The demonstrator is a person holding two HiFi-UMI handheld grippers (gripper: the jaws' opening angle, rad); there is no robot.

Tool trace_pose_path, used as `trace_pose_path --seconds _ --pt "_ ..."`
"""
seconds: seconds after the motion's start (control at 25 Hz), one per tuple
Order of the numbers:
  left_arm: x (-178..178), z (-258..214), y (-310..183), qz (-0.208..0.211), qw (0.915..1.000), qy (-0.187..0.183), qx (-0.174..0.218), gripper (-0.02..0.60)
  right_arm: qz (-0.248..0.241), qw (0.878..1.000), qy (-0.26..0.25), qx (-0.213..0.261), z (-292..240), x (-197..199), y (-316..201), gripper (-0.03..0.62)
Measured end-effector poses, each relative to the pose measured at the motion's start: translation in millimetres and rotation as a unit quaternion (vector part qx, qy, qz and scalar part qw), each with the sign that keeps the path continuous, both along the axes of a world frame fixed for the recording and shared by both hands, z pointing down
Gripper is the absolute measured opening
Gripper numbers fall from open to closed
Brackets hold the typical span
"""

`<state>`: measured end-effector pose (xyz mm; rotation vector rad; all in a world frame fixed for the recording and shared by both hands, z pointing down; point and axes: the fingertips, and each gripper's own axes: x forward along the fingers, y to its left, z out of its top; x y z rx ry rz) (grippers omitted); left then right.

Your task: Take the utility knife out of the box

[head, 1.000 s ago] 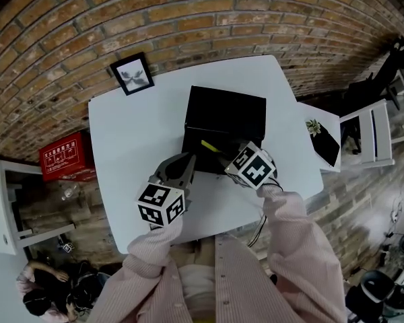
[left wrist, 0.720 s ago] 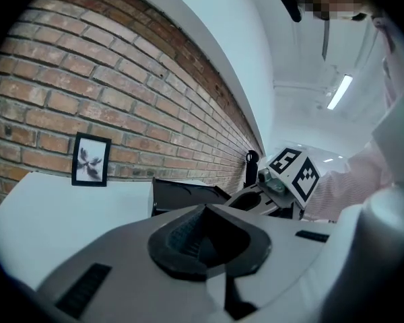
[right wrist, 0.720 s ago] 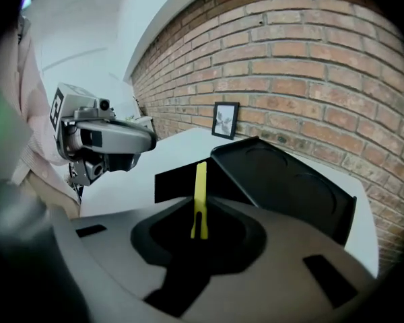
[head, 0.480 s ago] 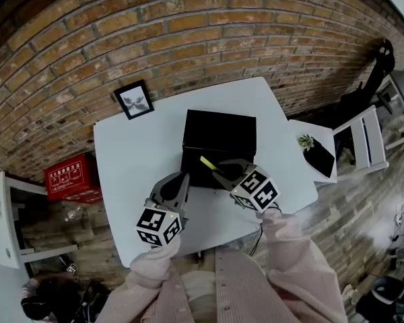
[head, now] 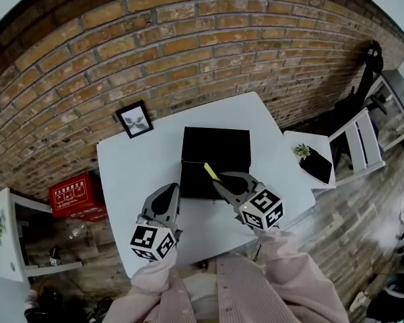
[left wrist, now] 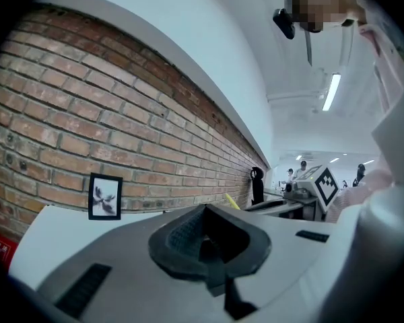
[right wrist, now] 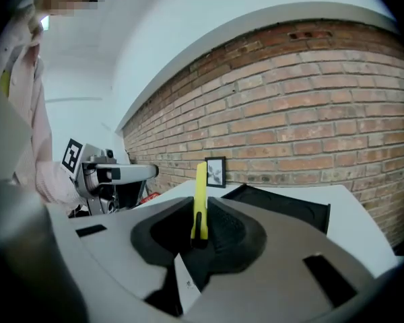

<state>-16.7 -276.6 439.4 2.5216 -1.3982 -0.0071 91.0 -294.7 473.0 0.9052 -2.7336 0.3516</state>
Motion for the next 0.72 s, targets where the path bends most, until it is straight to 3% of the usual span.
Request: trace_pose_path --seconds 0.32,0.72 --pt "-11 -34 1 -0.015 0.9988 -0.010 0.045 -0.008 0.067 0.994 -0.071 0.052 -43 18 2 0.066" --pt "-28 -74 6 -0.043 0.9949 -0.023 0.088 -0.008 0.132 0.977 -0.123 0.110 -96 45 11 0.066"
